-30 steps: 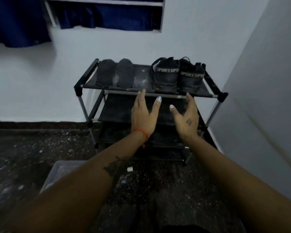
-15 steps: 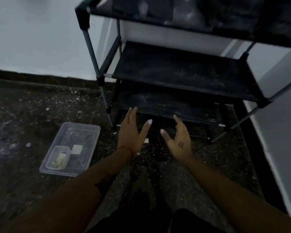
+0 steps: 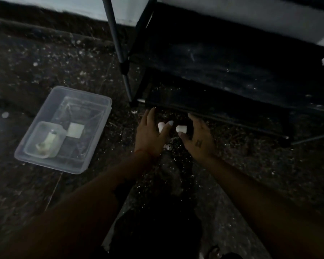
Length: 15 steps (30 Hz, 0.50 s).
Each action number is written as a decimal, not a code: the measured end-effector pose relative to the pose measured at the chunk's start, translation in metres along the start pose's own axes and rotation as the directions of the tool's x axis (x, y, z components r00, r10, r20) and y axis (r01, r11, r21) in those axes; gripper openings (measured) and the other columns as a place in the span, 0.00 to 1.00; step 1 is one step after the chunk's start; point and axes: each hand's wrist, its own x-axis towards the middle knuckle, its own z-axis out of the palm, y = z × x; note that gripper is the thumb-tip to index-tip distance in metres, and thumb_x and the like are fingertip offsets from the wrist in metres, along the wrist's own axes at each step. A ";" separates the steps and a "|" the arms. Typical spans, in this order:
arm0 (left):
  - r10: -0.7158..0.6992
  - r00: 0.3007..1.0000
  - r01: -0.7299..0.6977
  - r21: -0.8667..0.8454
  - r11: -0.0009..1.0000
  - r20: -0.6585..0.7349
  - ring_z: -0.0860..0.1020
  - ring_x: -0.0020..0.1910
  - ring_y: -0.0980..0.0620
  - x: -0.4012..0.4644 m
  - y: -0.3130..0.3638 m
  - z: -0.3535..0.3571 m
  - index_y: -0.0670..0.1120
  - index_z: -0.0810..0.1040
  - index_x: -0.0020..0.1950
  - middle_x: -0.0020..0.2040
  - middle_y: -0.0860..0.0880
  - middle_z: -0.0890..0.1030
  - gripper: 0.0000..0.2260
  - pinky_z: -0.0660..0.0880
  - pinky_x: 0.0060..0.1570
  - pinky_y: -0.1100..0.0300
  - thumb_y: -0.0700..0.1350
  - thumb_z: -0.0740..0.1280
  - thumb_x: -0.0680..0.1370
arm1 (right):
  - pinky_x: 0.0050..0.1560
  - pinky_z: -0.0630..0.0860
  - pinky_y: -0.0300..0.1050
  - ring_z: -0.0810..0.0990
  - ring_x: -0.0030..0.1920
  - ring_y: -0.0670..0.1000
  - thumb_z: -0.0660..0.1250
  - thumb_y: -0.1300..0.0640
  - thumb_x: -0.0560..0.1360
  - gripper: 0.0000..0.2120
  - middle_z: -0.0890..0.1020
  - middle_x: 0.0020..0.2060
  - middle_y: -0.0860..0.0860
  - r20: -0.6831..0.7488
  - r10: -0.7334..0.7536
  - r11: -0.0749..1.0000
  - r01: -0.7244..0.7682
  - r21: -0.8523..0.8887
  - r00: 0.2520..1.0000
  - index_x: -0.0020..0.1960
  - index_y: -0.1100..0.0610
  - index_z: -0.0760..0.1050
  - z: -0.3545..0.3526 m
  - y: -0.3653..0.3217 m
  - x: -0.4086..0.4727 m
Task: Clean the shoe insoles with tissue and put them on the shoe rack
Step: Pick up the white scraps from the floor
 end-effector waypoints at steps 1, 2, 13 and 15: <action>-0.012 1.000 0.012 -0.003 1.000 -0.006 0.57 0.75 0.47 0.004 -0.007 0.007 0.46 0.55 0.77 0.77 0.45 0.57 0.32 0.59 0.73 0.51 0.58 0.62 0.78 | 0.67 0.65 0.50 0.67 0.68 0.59 0.69 0.53 0.72 0.30 0.68 0.68 0.58 0.000 -0.004 1.000 0.004 -0.021 1.000 0.71 0.57 0.62 0.009 0.004 0.003; -0.028 1.000 0.028 -0.005 1.000 -0.004 0.58 0.75 0.47 0.007 -0.012 0.013 0.46 0.56 0.77 0.77 0.44 0.57 0.32 0.60 0.72 0.50 0.58 0.62 0.78 | 0.66 0.66 0.51 0.66 0.68 0.59 0.69 0.55 0.72 0.30 0.68 0.69 0.58 0.010 -0.006 0.999 0.006 -0.040 1.000 0.71 0.57 0.62 0.016 0.007 0.006; -0.076 0.995 0.054 0.265 0.963 0.072 0.65 0.70 0.41 0.053 -0.032 0.061 0.45 0.68 0.71 0.72 0.40 0.66 0.19 0.64 0.68 0.53 0.46 0.61 0.80 | 0.64 0.64 0.47 0.65 0.67 0.58 0.61 0.65 0.74 0.25 0.68 0.69 0.55 0.152 -0.083 0.958 0.121 -0.259 0.985 0.70 0.54 0.66 0.043 0.031 0.022; -0.044 0.995 0.012 0.335 0.942 0.087 0.69 0.65 0.40 0.051 -0.037 0.064 0.43 0.74 0.66 0.65 0.39 0.73 0.16 0.66 0.63 0.53 0.43 0.61 0.79 | 0.59 0.66 0.45 0.70 0.61 0.58 0.61 0.67 0.72 0.21 0.76 0.60 0.55 0.106 -0.129 0.958 0.151 -0.244 0.986 0.64 0.56 0.72 0.045 0.036 0.020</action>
